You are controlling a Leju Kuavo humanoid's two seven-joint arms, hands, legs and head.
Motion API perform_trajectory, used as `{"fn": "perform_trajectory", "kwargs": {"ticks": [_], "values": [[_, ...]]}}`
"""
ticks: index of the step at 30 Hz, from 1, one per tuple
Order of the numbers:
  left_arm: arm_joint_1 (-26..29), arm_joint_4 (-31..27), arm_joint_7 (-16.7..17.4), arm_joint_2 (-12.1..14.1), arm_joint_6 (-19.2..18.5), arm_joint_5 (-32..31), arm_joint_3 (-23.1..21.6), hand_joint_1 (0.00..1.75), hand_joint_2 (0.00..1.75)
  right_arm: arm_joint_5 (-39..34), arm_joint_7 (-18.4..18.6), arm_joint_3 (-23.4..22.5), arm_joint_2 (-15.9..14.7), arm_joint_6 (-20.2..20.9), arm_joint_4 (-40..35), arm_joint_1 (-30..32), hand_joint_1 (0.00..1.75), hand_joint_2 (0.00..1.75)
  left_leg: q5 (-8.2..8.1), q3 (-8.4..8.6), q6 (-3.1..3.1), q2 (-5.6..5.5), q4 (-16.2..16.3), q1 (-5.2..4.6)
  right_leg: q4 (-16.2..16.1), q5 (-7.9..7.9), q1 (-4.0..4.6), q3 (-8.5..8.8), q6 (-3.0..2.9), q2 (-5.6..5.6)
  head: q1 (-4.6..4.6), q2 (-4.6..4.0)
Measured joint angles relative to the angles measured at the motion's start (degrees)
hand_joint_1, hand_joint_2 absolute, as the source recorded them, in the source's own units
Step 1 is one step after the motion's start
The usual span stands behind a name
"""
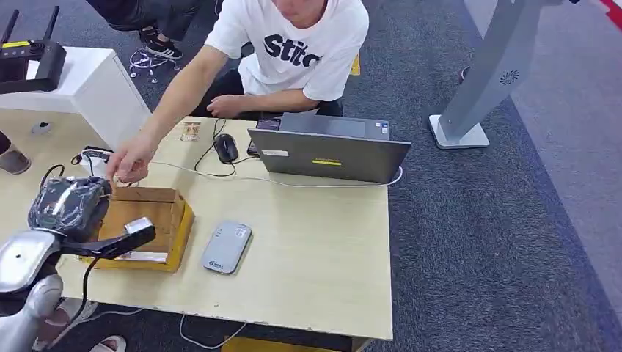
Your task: Pass the card to the sensor for recognition and then transmit it.
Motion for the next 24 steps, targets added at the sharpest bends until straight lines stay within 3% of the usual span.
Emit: {"fn": "perform_trajectory", "kwargs": {"ticks": [3,8,9,10,11,15,19,24], "values": [[-3.1,0.0,1.0,0.1,0.9,-4.5,0.0,1.75,1.75,0.9,0.3,0.0,0.0,0.1,0.0,0.0,0.00,1.75,0.00,0.00,0.00,0.00,0.0,0.00,0.0,0.00,0.00,0.00,0.00,0.00,0.02,0.00],[-8.6,2.1,1.2,-2.2,1.4,-4.8,0.5,1.75,1.75,2.1,1.0,0.0,0.0,0.1,-0.2,0.0,0.00,1.75,0.00,0.00,0.00,-0.06,0.0,-0.01,0.0,0.00,-0.01,0.03,0.01,-0.04,0.02,0.00],[-9.6,2.4,1.2,-3.1,1.9,-5.0,0.5,1.61,1.75,2.1,1.0,0.0,0.0,0.0,-0.3,-0.1,0.00,1.75,0.00,0.01,0.00,-0.06,0.0,-0.01,0.0,0.01,-0.01,0.03,0.01,-0.04,-0.02,0.00],[-10.3,2.7,1.4,-4.0,2.1,-5.2,0.5,0.87,1.75,2.1,0.9,0.0,0.0,0.0,-0.3,-0.1,0.00,1.75,0.03,0.00,0.04,-0.06,0.0,-0.01,0.0,0.02,-0.01,0.03,0.02,-0.05,0.02,0.00],[-10.9,2.8,1.5,-4.8,2.5,-5.3,0.5,0.00,1.75,2.0,0.8,0.0,0.0,-0.1,-0.3,-0.1,0.00,1.75,0.03,0.00,0.04,-0.07,0.0,-0.01,0.0,0.02,-0.01,0.03,0.02,-0.05,0.02,0.00],[-12.4,2.8,2.3,-9.3,5.7,-5.8,0.5,0.00,1.75,1.3,0.2,0.0,0.0,-0.5,-0.3,-0.1,0.00,1.75,0.02,-0.01,0.04,-0.03,0.1,-0.04,0.0,0.03,-0.02,0.03,0.03,-0.03,-0.02,0.00],[-12.4,1.0,2.5,-12.2,7.7,-5.9,0.6,0.00,1.75,0.3,-0.3,0.0,0.0,-1.1,-0.3,-0.1,0.00,1.75,0.02,-0.02,0.04,0.00,0.1,-0.04,0.0,0.03,-0.02,0.02,0.03,-0.01,0.00,0.00],[-7.9,-5.4,-0.7,-14.1,11.3,1.4,2.5,0.00,1.75,-1.8,-0.4,0.0,0.0,-1.3,-0.3,0.1,0.00,1.75,-0.01,-0.02,0.01,0.06,0.0,-0.03,0.0,0.02,-0.01,0.01,0.03,0.06,0.00,0.00]]}}
